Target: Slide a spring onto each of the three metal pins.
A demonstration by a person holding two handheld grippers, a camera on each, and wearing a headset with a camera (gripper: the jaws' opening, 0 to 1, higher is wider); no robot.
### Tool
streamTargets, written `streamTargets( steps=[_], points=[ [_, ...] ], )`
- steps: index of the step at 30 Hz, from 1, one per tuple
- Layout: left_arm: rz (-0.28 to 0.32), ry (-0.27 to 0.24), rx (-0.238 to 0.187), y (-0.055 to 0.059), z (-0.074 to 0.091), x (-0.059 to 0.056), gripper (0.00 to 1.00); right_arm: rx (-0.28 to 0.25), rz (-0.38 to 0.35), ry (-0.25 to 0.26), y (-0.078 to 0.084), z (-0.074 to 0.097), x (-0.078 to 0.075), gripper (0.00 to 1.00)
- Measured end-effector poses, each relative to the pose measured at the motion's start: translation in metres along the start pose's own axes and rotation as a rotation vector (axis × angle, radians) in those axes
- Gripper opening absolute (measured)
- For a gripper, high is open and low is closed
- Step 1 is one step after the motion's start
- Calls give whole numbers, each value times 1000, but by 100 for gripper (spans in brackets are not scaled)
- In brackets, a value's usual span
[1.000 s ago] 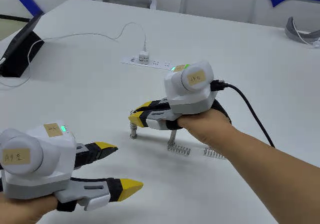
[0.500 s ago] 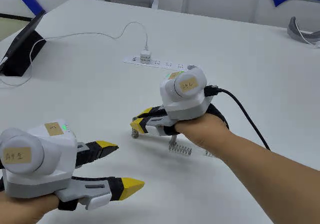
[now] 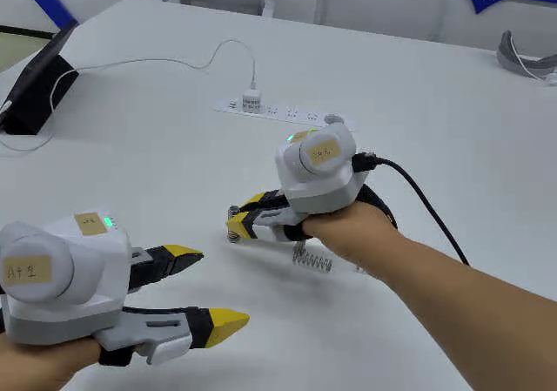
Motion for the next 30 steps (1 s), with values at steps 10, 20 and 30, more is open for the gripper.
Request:
streamTargets(
  steps=[10, 20, 30],
  points=[
    [-2, 5, -6, -3, -1, -2, 58, -45, -1, 24, -6, 21, 3, 16],
    [-8, 9, -10, -5, -2, -3, 58, -82, 29, 54, -13, 52, 9, 17],
    [-14, 18, -15, -8, -5, -5, 58, -108, 27, 84, -7, 82, 14, 17]
  ],
)
Point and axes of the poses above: the centre of the closed fingertips' face, and the gripper's own axes: z roughly backward along the fingers, x roughly to its left, y roughly out of its underside, the point moved 2 cm from there along z, roughly backward along the fingers, and after that the axes turned 14 degrees about -y, right-handed, at the moved point
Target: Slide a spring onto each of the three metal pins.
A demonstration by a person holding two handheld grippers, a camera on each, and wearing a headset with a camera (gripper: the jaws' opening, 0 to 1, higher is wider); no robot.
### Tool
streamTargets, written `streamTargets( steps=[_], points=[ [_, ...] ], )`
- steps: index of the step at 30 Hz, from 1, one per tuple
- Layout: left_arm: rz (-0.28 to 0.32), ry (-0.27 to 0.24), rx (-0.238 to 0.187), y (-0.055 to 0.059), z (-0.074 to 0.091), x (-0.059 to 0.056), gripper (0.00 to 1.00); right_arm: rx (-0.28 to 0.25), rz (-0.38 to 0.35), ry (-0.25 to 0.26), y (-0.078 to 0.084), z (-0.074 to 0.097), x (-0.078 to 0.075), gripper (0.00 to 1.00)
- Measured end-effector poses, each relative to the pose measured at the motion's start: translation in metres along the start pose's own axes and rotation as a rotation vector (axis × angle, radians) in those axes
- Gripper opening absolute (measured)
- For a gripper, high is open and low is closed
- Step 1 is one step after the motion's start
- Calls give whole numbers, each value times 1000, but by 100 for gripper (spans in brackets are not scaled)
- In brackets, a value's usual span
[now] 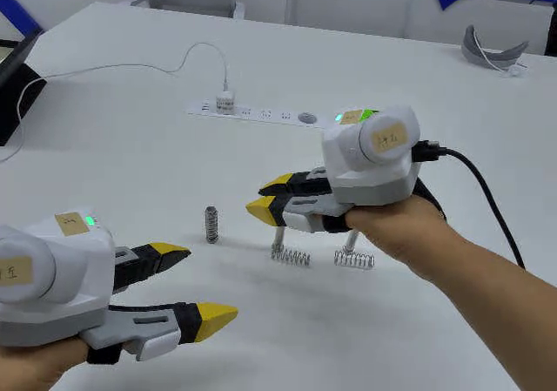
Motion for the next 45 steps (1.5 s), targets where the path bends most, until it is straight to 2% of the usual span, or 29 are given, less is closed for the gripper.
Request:
streamTargets(
  steps=[9, 17, 20, 28, 39, 45],
  points=[
    [-8, 4, -2, -2, -2, 1, 58, 2, -4, 29, 13, 24, 4, 18],
    [-15, 10, -2, -5, -4, -2, 58, 33, -28, 44, 37, 35, 6, 18],
    [-19, 12, -1, -6, -5, -3, 58, 58, -46, 46, 52, 35, 5, 18],
    [-24, 11, 3, -6, -5, -4, 58, 116, -67, 34, 76, 25, 3, 18],
    [-24, 9, 9, -5, -6, -7, 57, 199, -57, 23, 96, 10, -8, 17],
    [-21, 8, 12, -4, -5, -7, 57, 219, -63, 12, 100, 7, -13, 17]
  ],
)
Point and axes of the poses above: the centre of the closed fingertips' face, and the gripper's own axes: z roughly backward along the fingers, x roughly to its left, y roughly out of its underside, the point moved 2 cm from there along z, roughly backward along the fingers, and after that the axes turned 14 degrees about -y, right-handed, at the moved point
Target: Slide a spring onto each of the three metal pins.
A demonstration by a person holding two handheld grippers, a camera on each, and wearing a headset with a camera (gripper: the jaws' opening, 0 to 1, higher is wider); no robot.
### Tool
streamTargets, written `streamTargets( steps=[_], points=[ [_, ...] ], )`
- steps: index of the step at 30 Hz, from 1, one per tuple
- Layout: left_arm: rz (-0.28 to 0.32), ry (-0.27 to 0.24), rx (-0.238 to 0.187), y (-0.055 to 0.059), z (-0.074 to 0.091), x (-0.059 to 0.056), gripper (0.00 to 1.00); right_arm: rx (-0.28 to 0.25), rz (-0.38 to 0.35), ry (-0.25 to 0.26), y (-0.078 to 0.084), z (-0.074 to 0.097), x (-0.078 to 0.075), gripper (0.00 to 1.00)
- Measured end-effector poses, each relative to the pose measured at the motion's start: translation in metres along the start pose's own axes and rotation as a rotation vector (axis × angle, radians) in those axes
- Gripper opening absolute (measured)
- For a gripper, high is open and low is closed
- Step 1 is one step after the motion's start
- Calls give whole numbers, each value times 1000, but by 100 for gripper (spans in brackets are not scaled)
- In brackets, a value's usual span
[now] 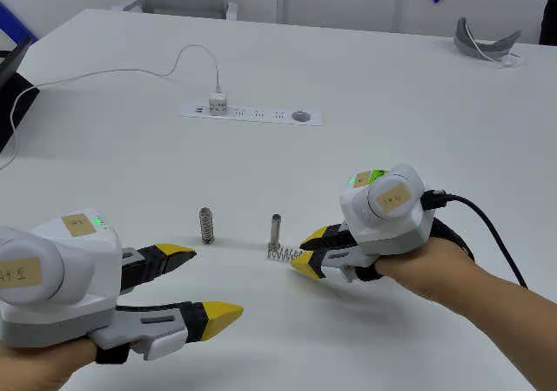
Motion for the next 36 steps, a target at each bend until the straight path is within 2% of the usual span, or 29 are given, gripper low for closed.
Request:
streamTargets(
  steps=[10, 19, 29, 36],
  points=[
    [2, 1, 3, 2, 1, -1, 56, 42, -6, -36, 3, -5, 4, 14],
    [-1, 3, 5, 3, 2, -1, 56, 61, 3, -42, 4, -7, 9, 12],
    [-47, 30, 13, 3, -6, -4, 55, 65, 38, -84, -3, 5, 30, 12],
    [-109, 61, 15, 0, -16, -10, 53, 78, 110, -151, -13, 14, 53, 12]
  ],
)
Point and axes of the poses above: the centre of the closed fingertips' face, and the gripper's own axes: z roughly backward along the fingers, x roughly to its left, y roughly out of its underside, the point moved 2 cm from there along z, roughly backward along the fingers, and after that the axes turned 14 degrees about -y, right-handed, at the moved point
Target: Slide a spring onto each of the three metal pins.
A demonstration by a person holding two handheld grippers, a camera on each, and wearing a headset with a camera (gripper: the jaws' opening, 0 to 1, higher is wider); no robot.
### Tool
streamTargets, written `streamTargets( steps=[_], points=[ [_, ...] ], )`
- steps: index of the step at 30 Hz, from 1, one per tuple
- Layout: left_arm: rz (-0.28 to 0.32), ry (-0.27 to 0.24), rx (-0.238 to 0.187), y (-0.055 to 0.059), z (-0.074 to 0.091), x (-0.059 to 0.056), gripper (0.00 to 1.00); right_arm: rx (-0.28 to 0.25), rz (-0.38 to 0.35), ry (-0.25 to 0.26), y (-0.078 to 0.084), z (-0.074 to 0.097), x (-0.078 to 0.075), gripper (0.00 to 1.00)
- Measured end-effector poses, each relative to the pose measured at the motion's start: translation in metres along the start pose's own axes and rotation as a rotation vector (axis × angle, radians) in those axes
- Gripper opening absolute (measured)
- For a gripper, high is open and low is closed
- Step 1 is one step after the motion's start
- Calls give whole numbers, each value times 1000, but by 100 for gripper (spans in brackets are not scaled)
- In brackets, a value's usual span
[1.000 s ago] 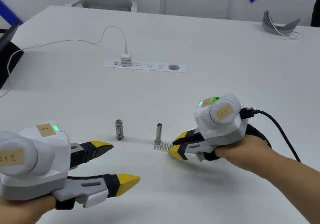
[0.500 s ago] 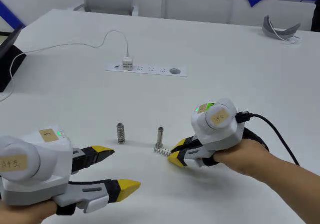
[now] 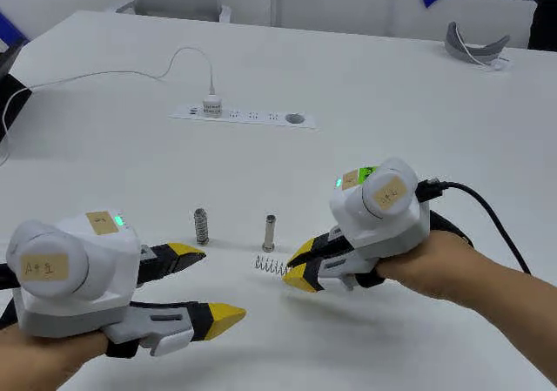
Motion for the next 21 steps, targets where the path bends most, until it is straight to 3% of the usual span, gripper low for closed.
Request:
streamTargets(
  steps=[12, 21],
  points=[
    [-112, 56, -22, -7, -6, -12, 38, 32, 118, -113, -20, 5, 31, 12],
    [-199, 101, -29, -5, -3, -25, 23, 92, 164, -160, -20, 2, 42, 12]
  ],
)
Point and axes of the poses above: the centre of the closed fingertips' face, and the gripper's own axes: z roughly backward along the fingers, x roughly to its left, y roughly out of its underside, the point moved 2 cm from there along z, roughly backward along the fingers, and after that the axes turned 14 degrees about -y, right-handed, at the moved point
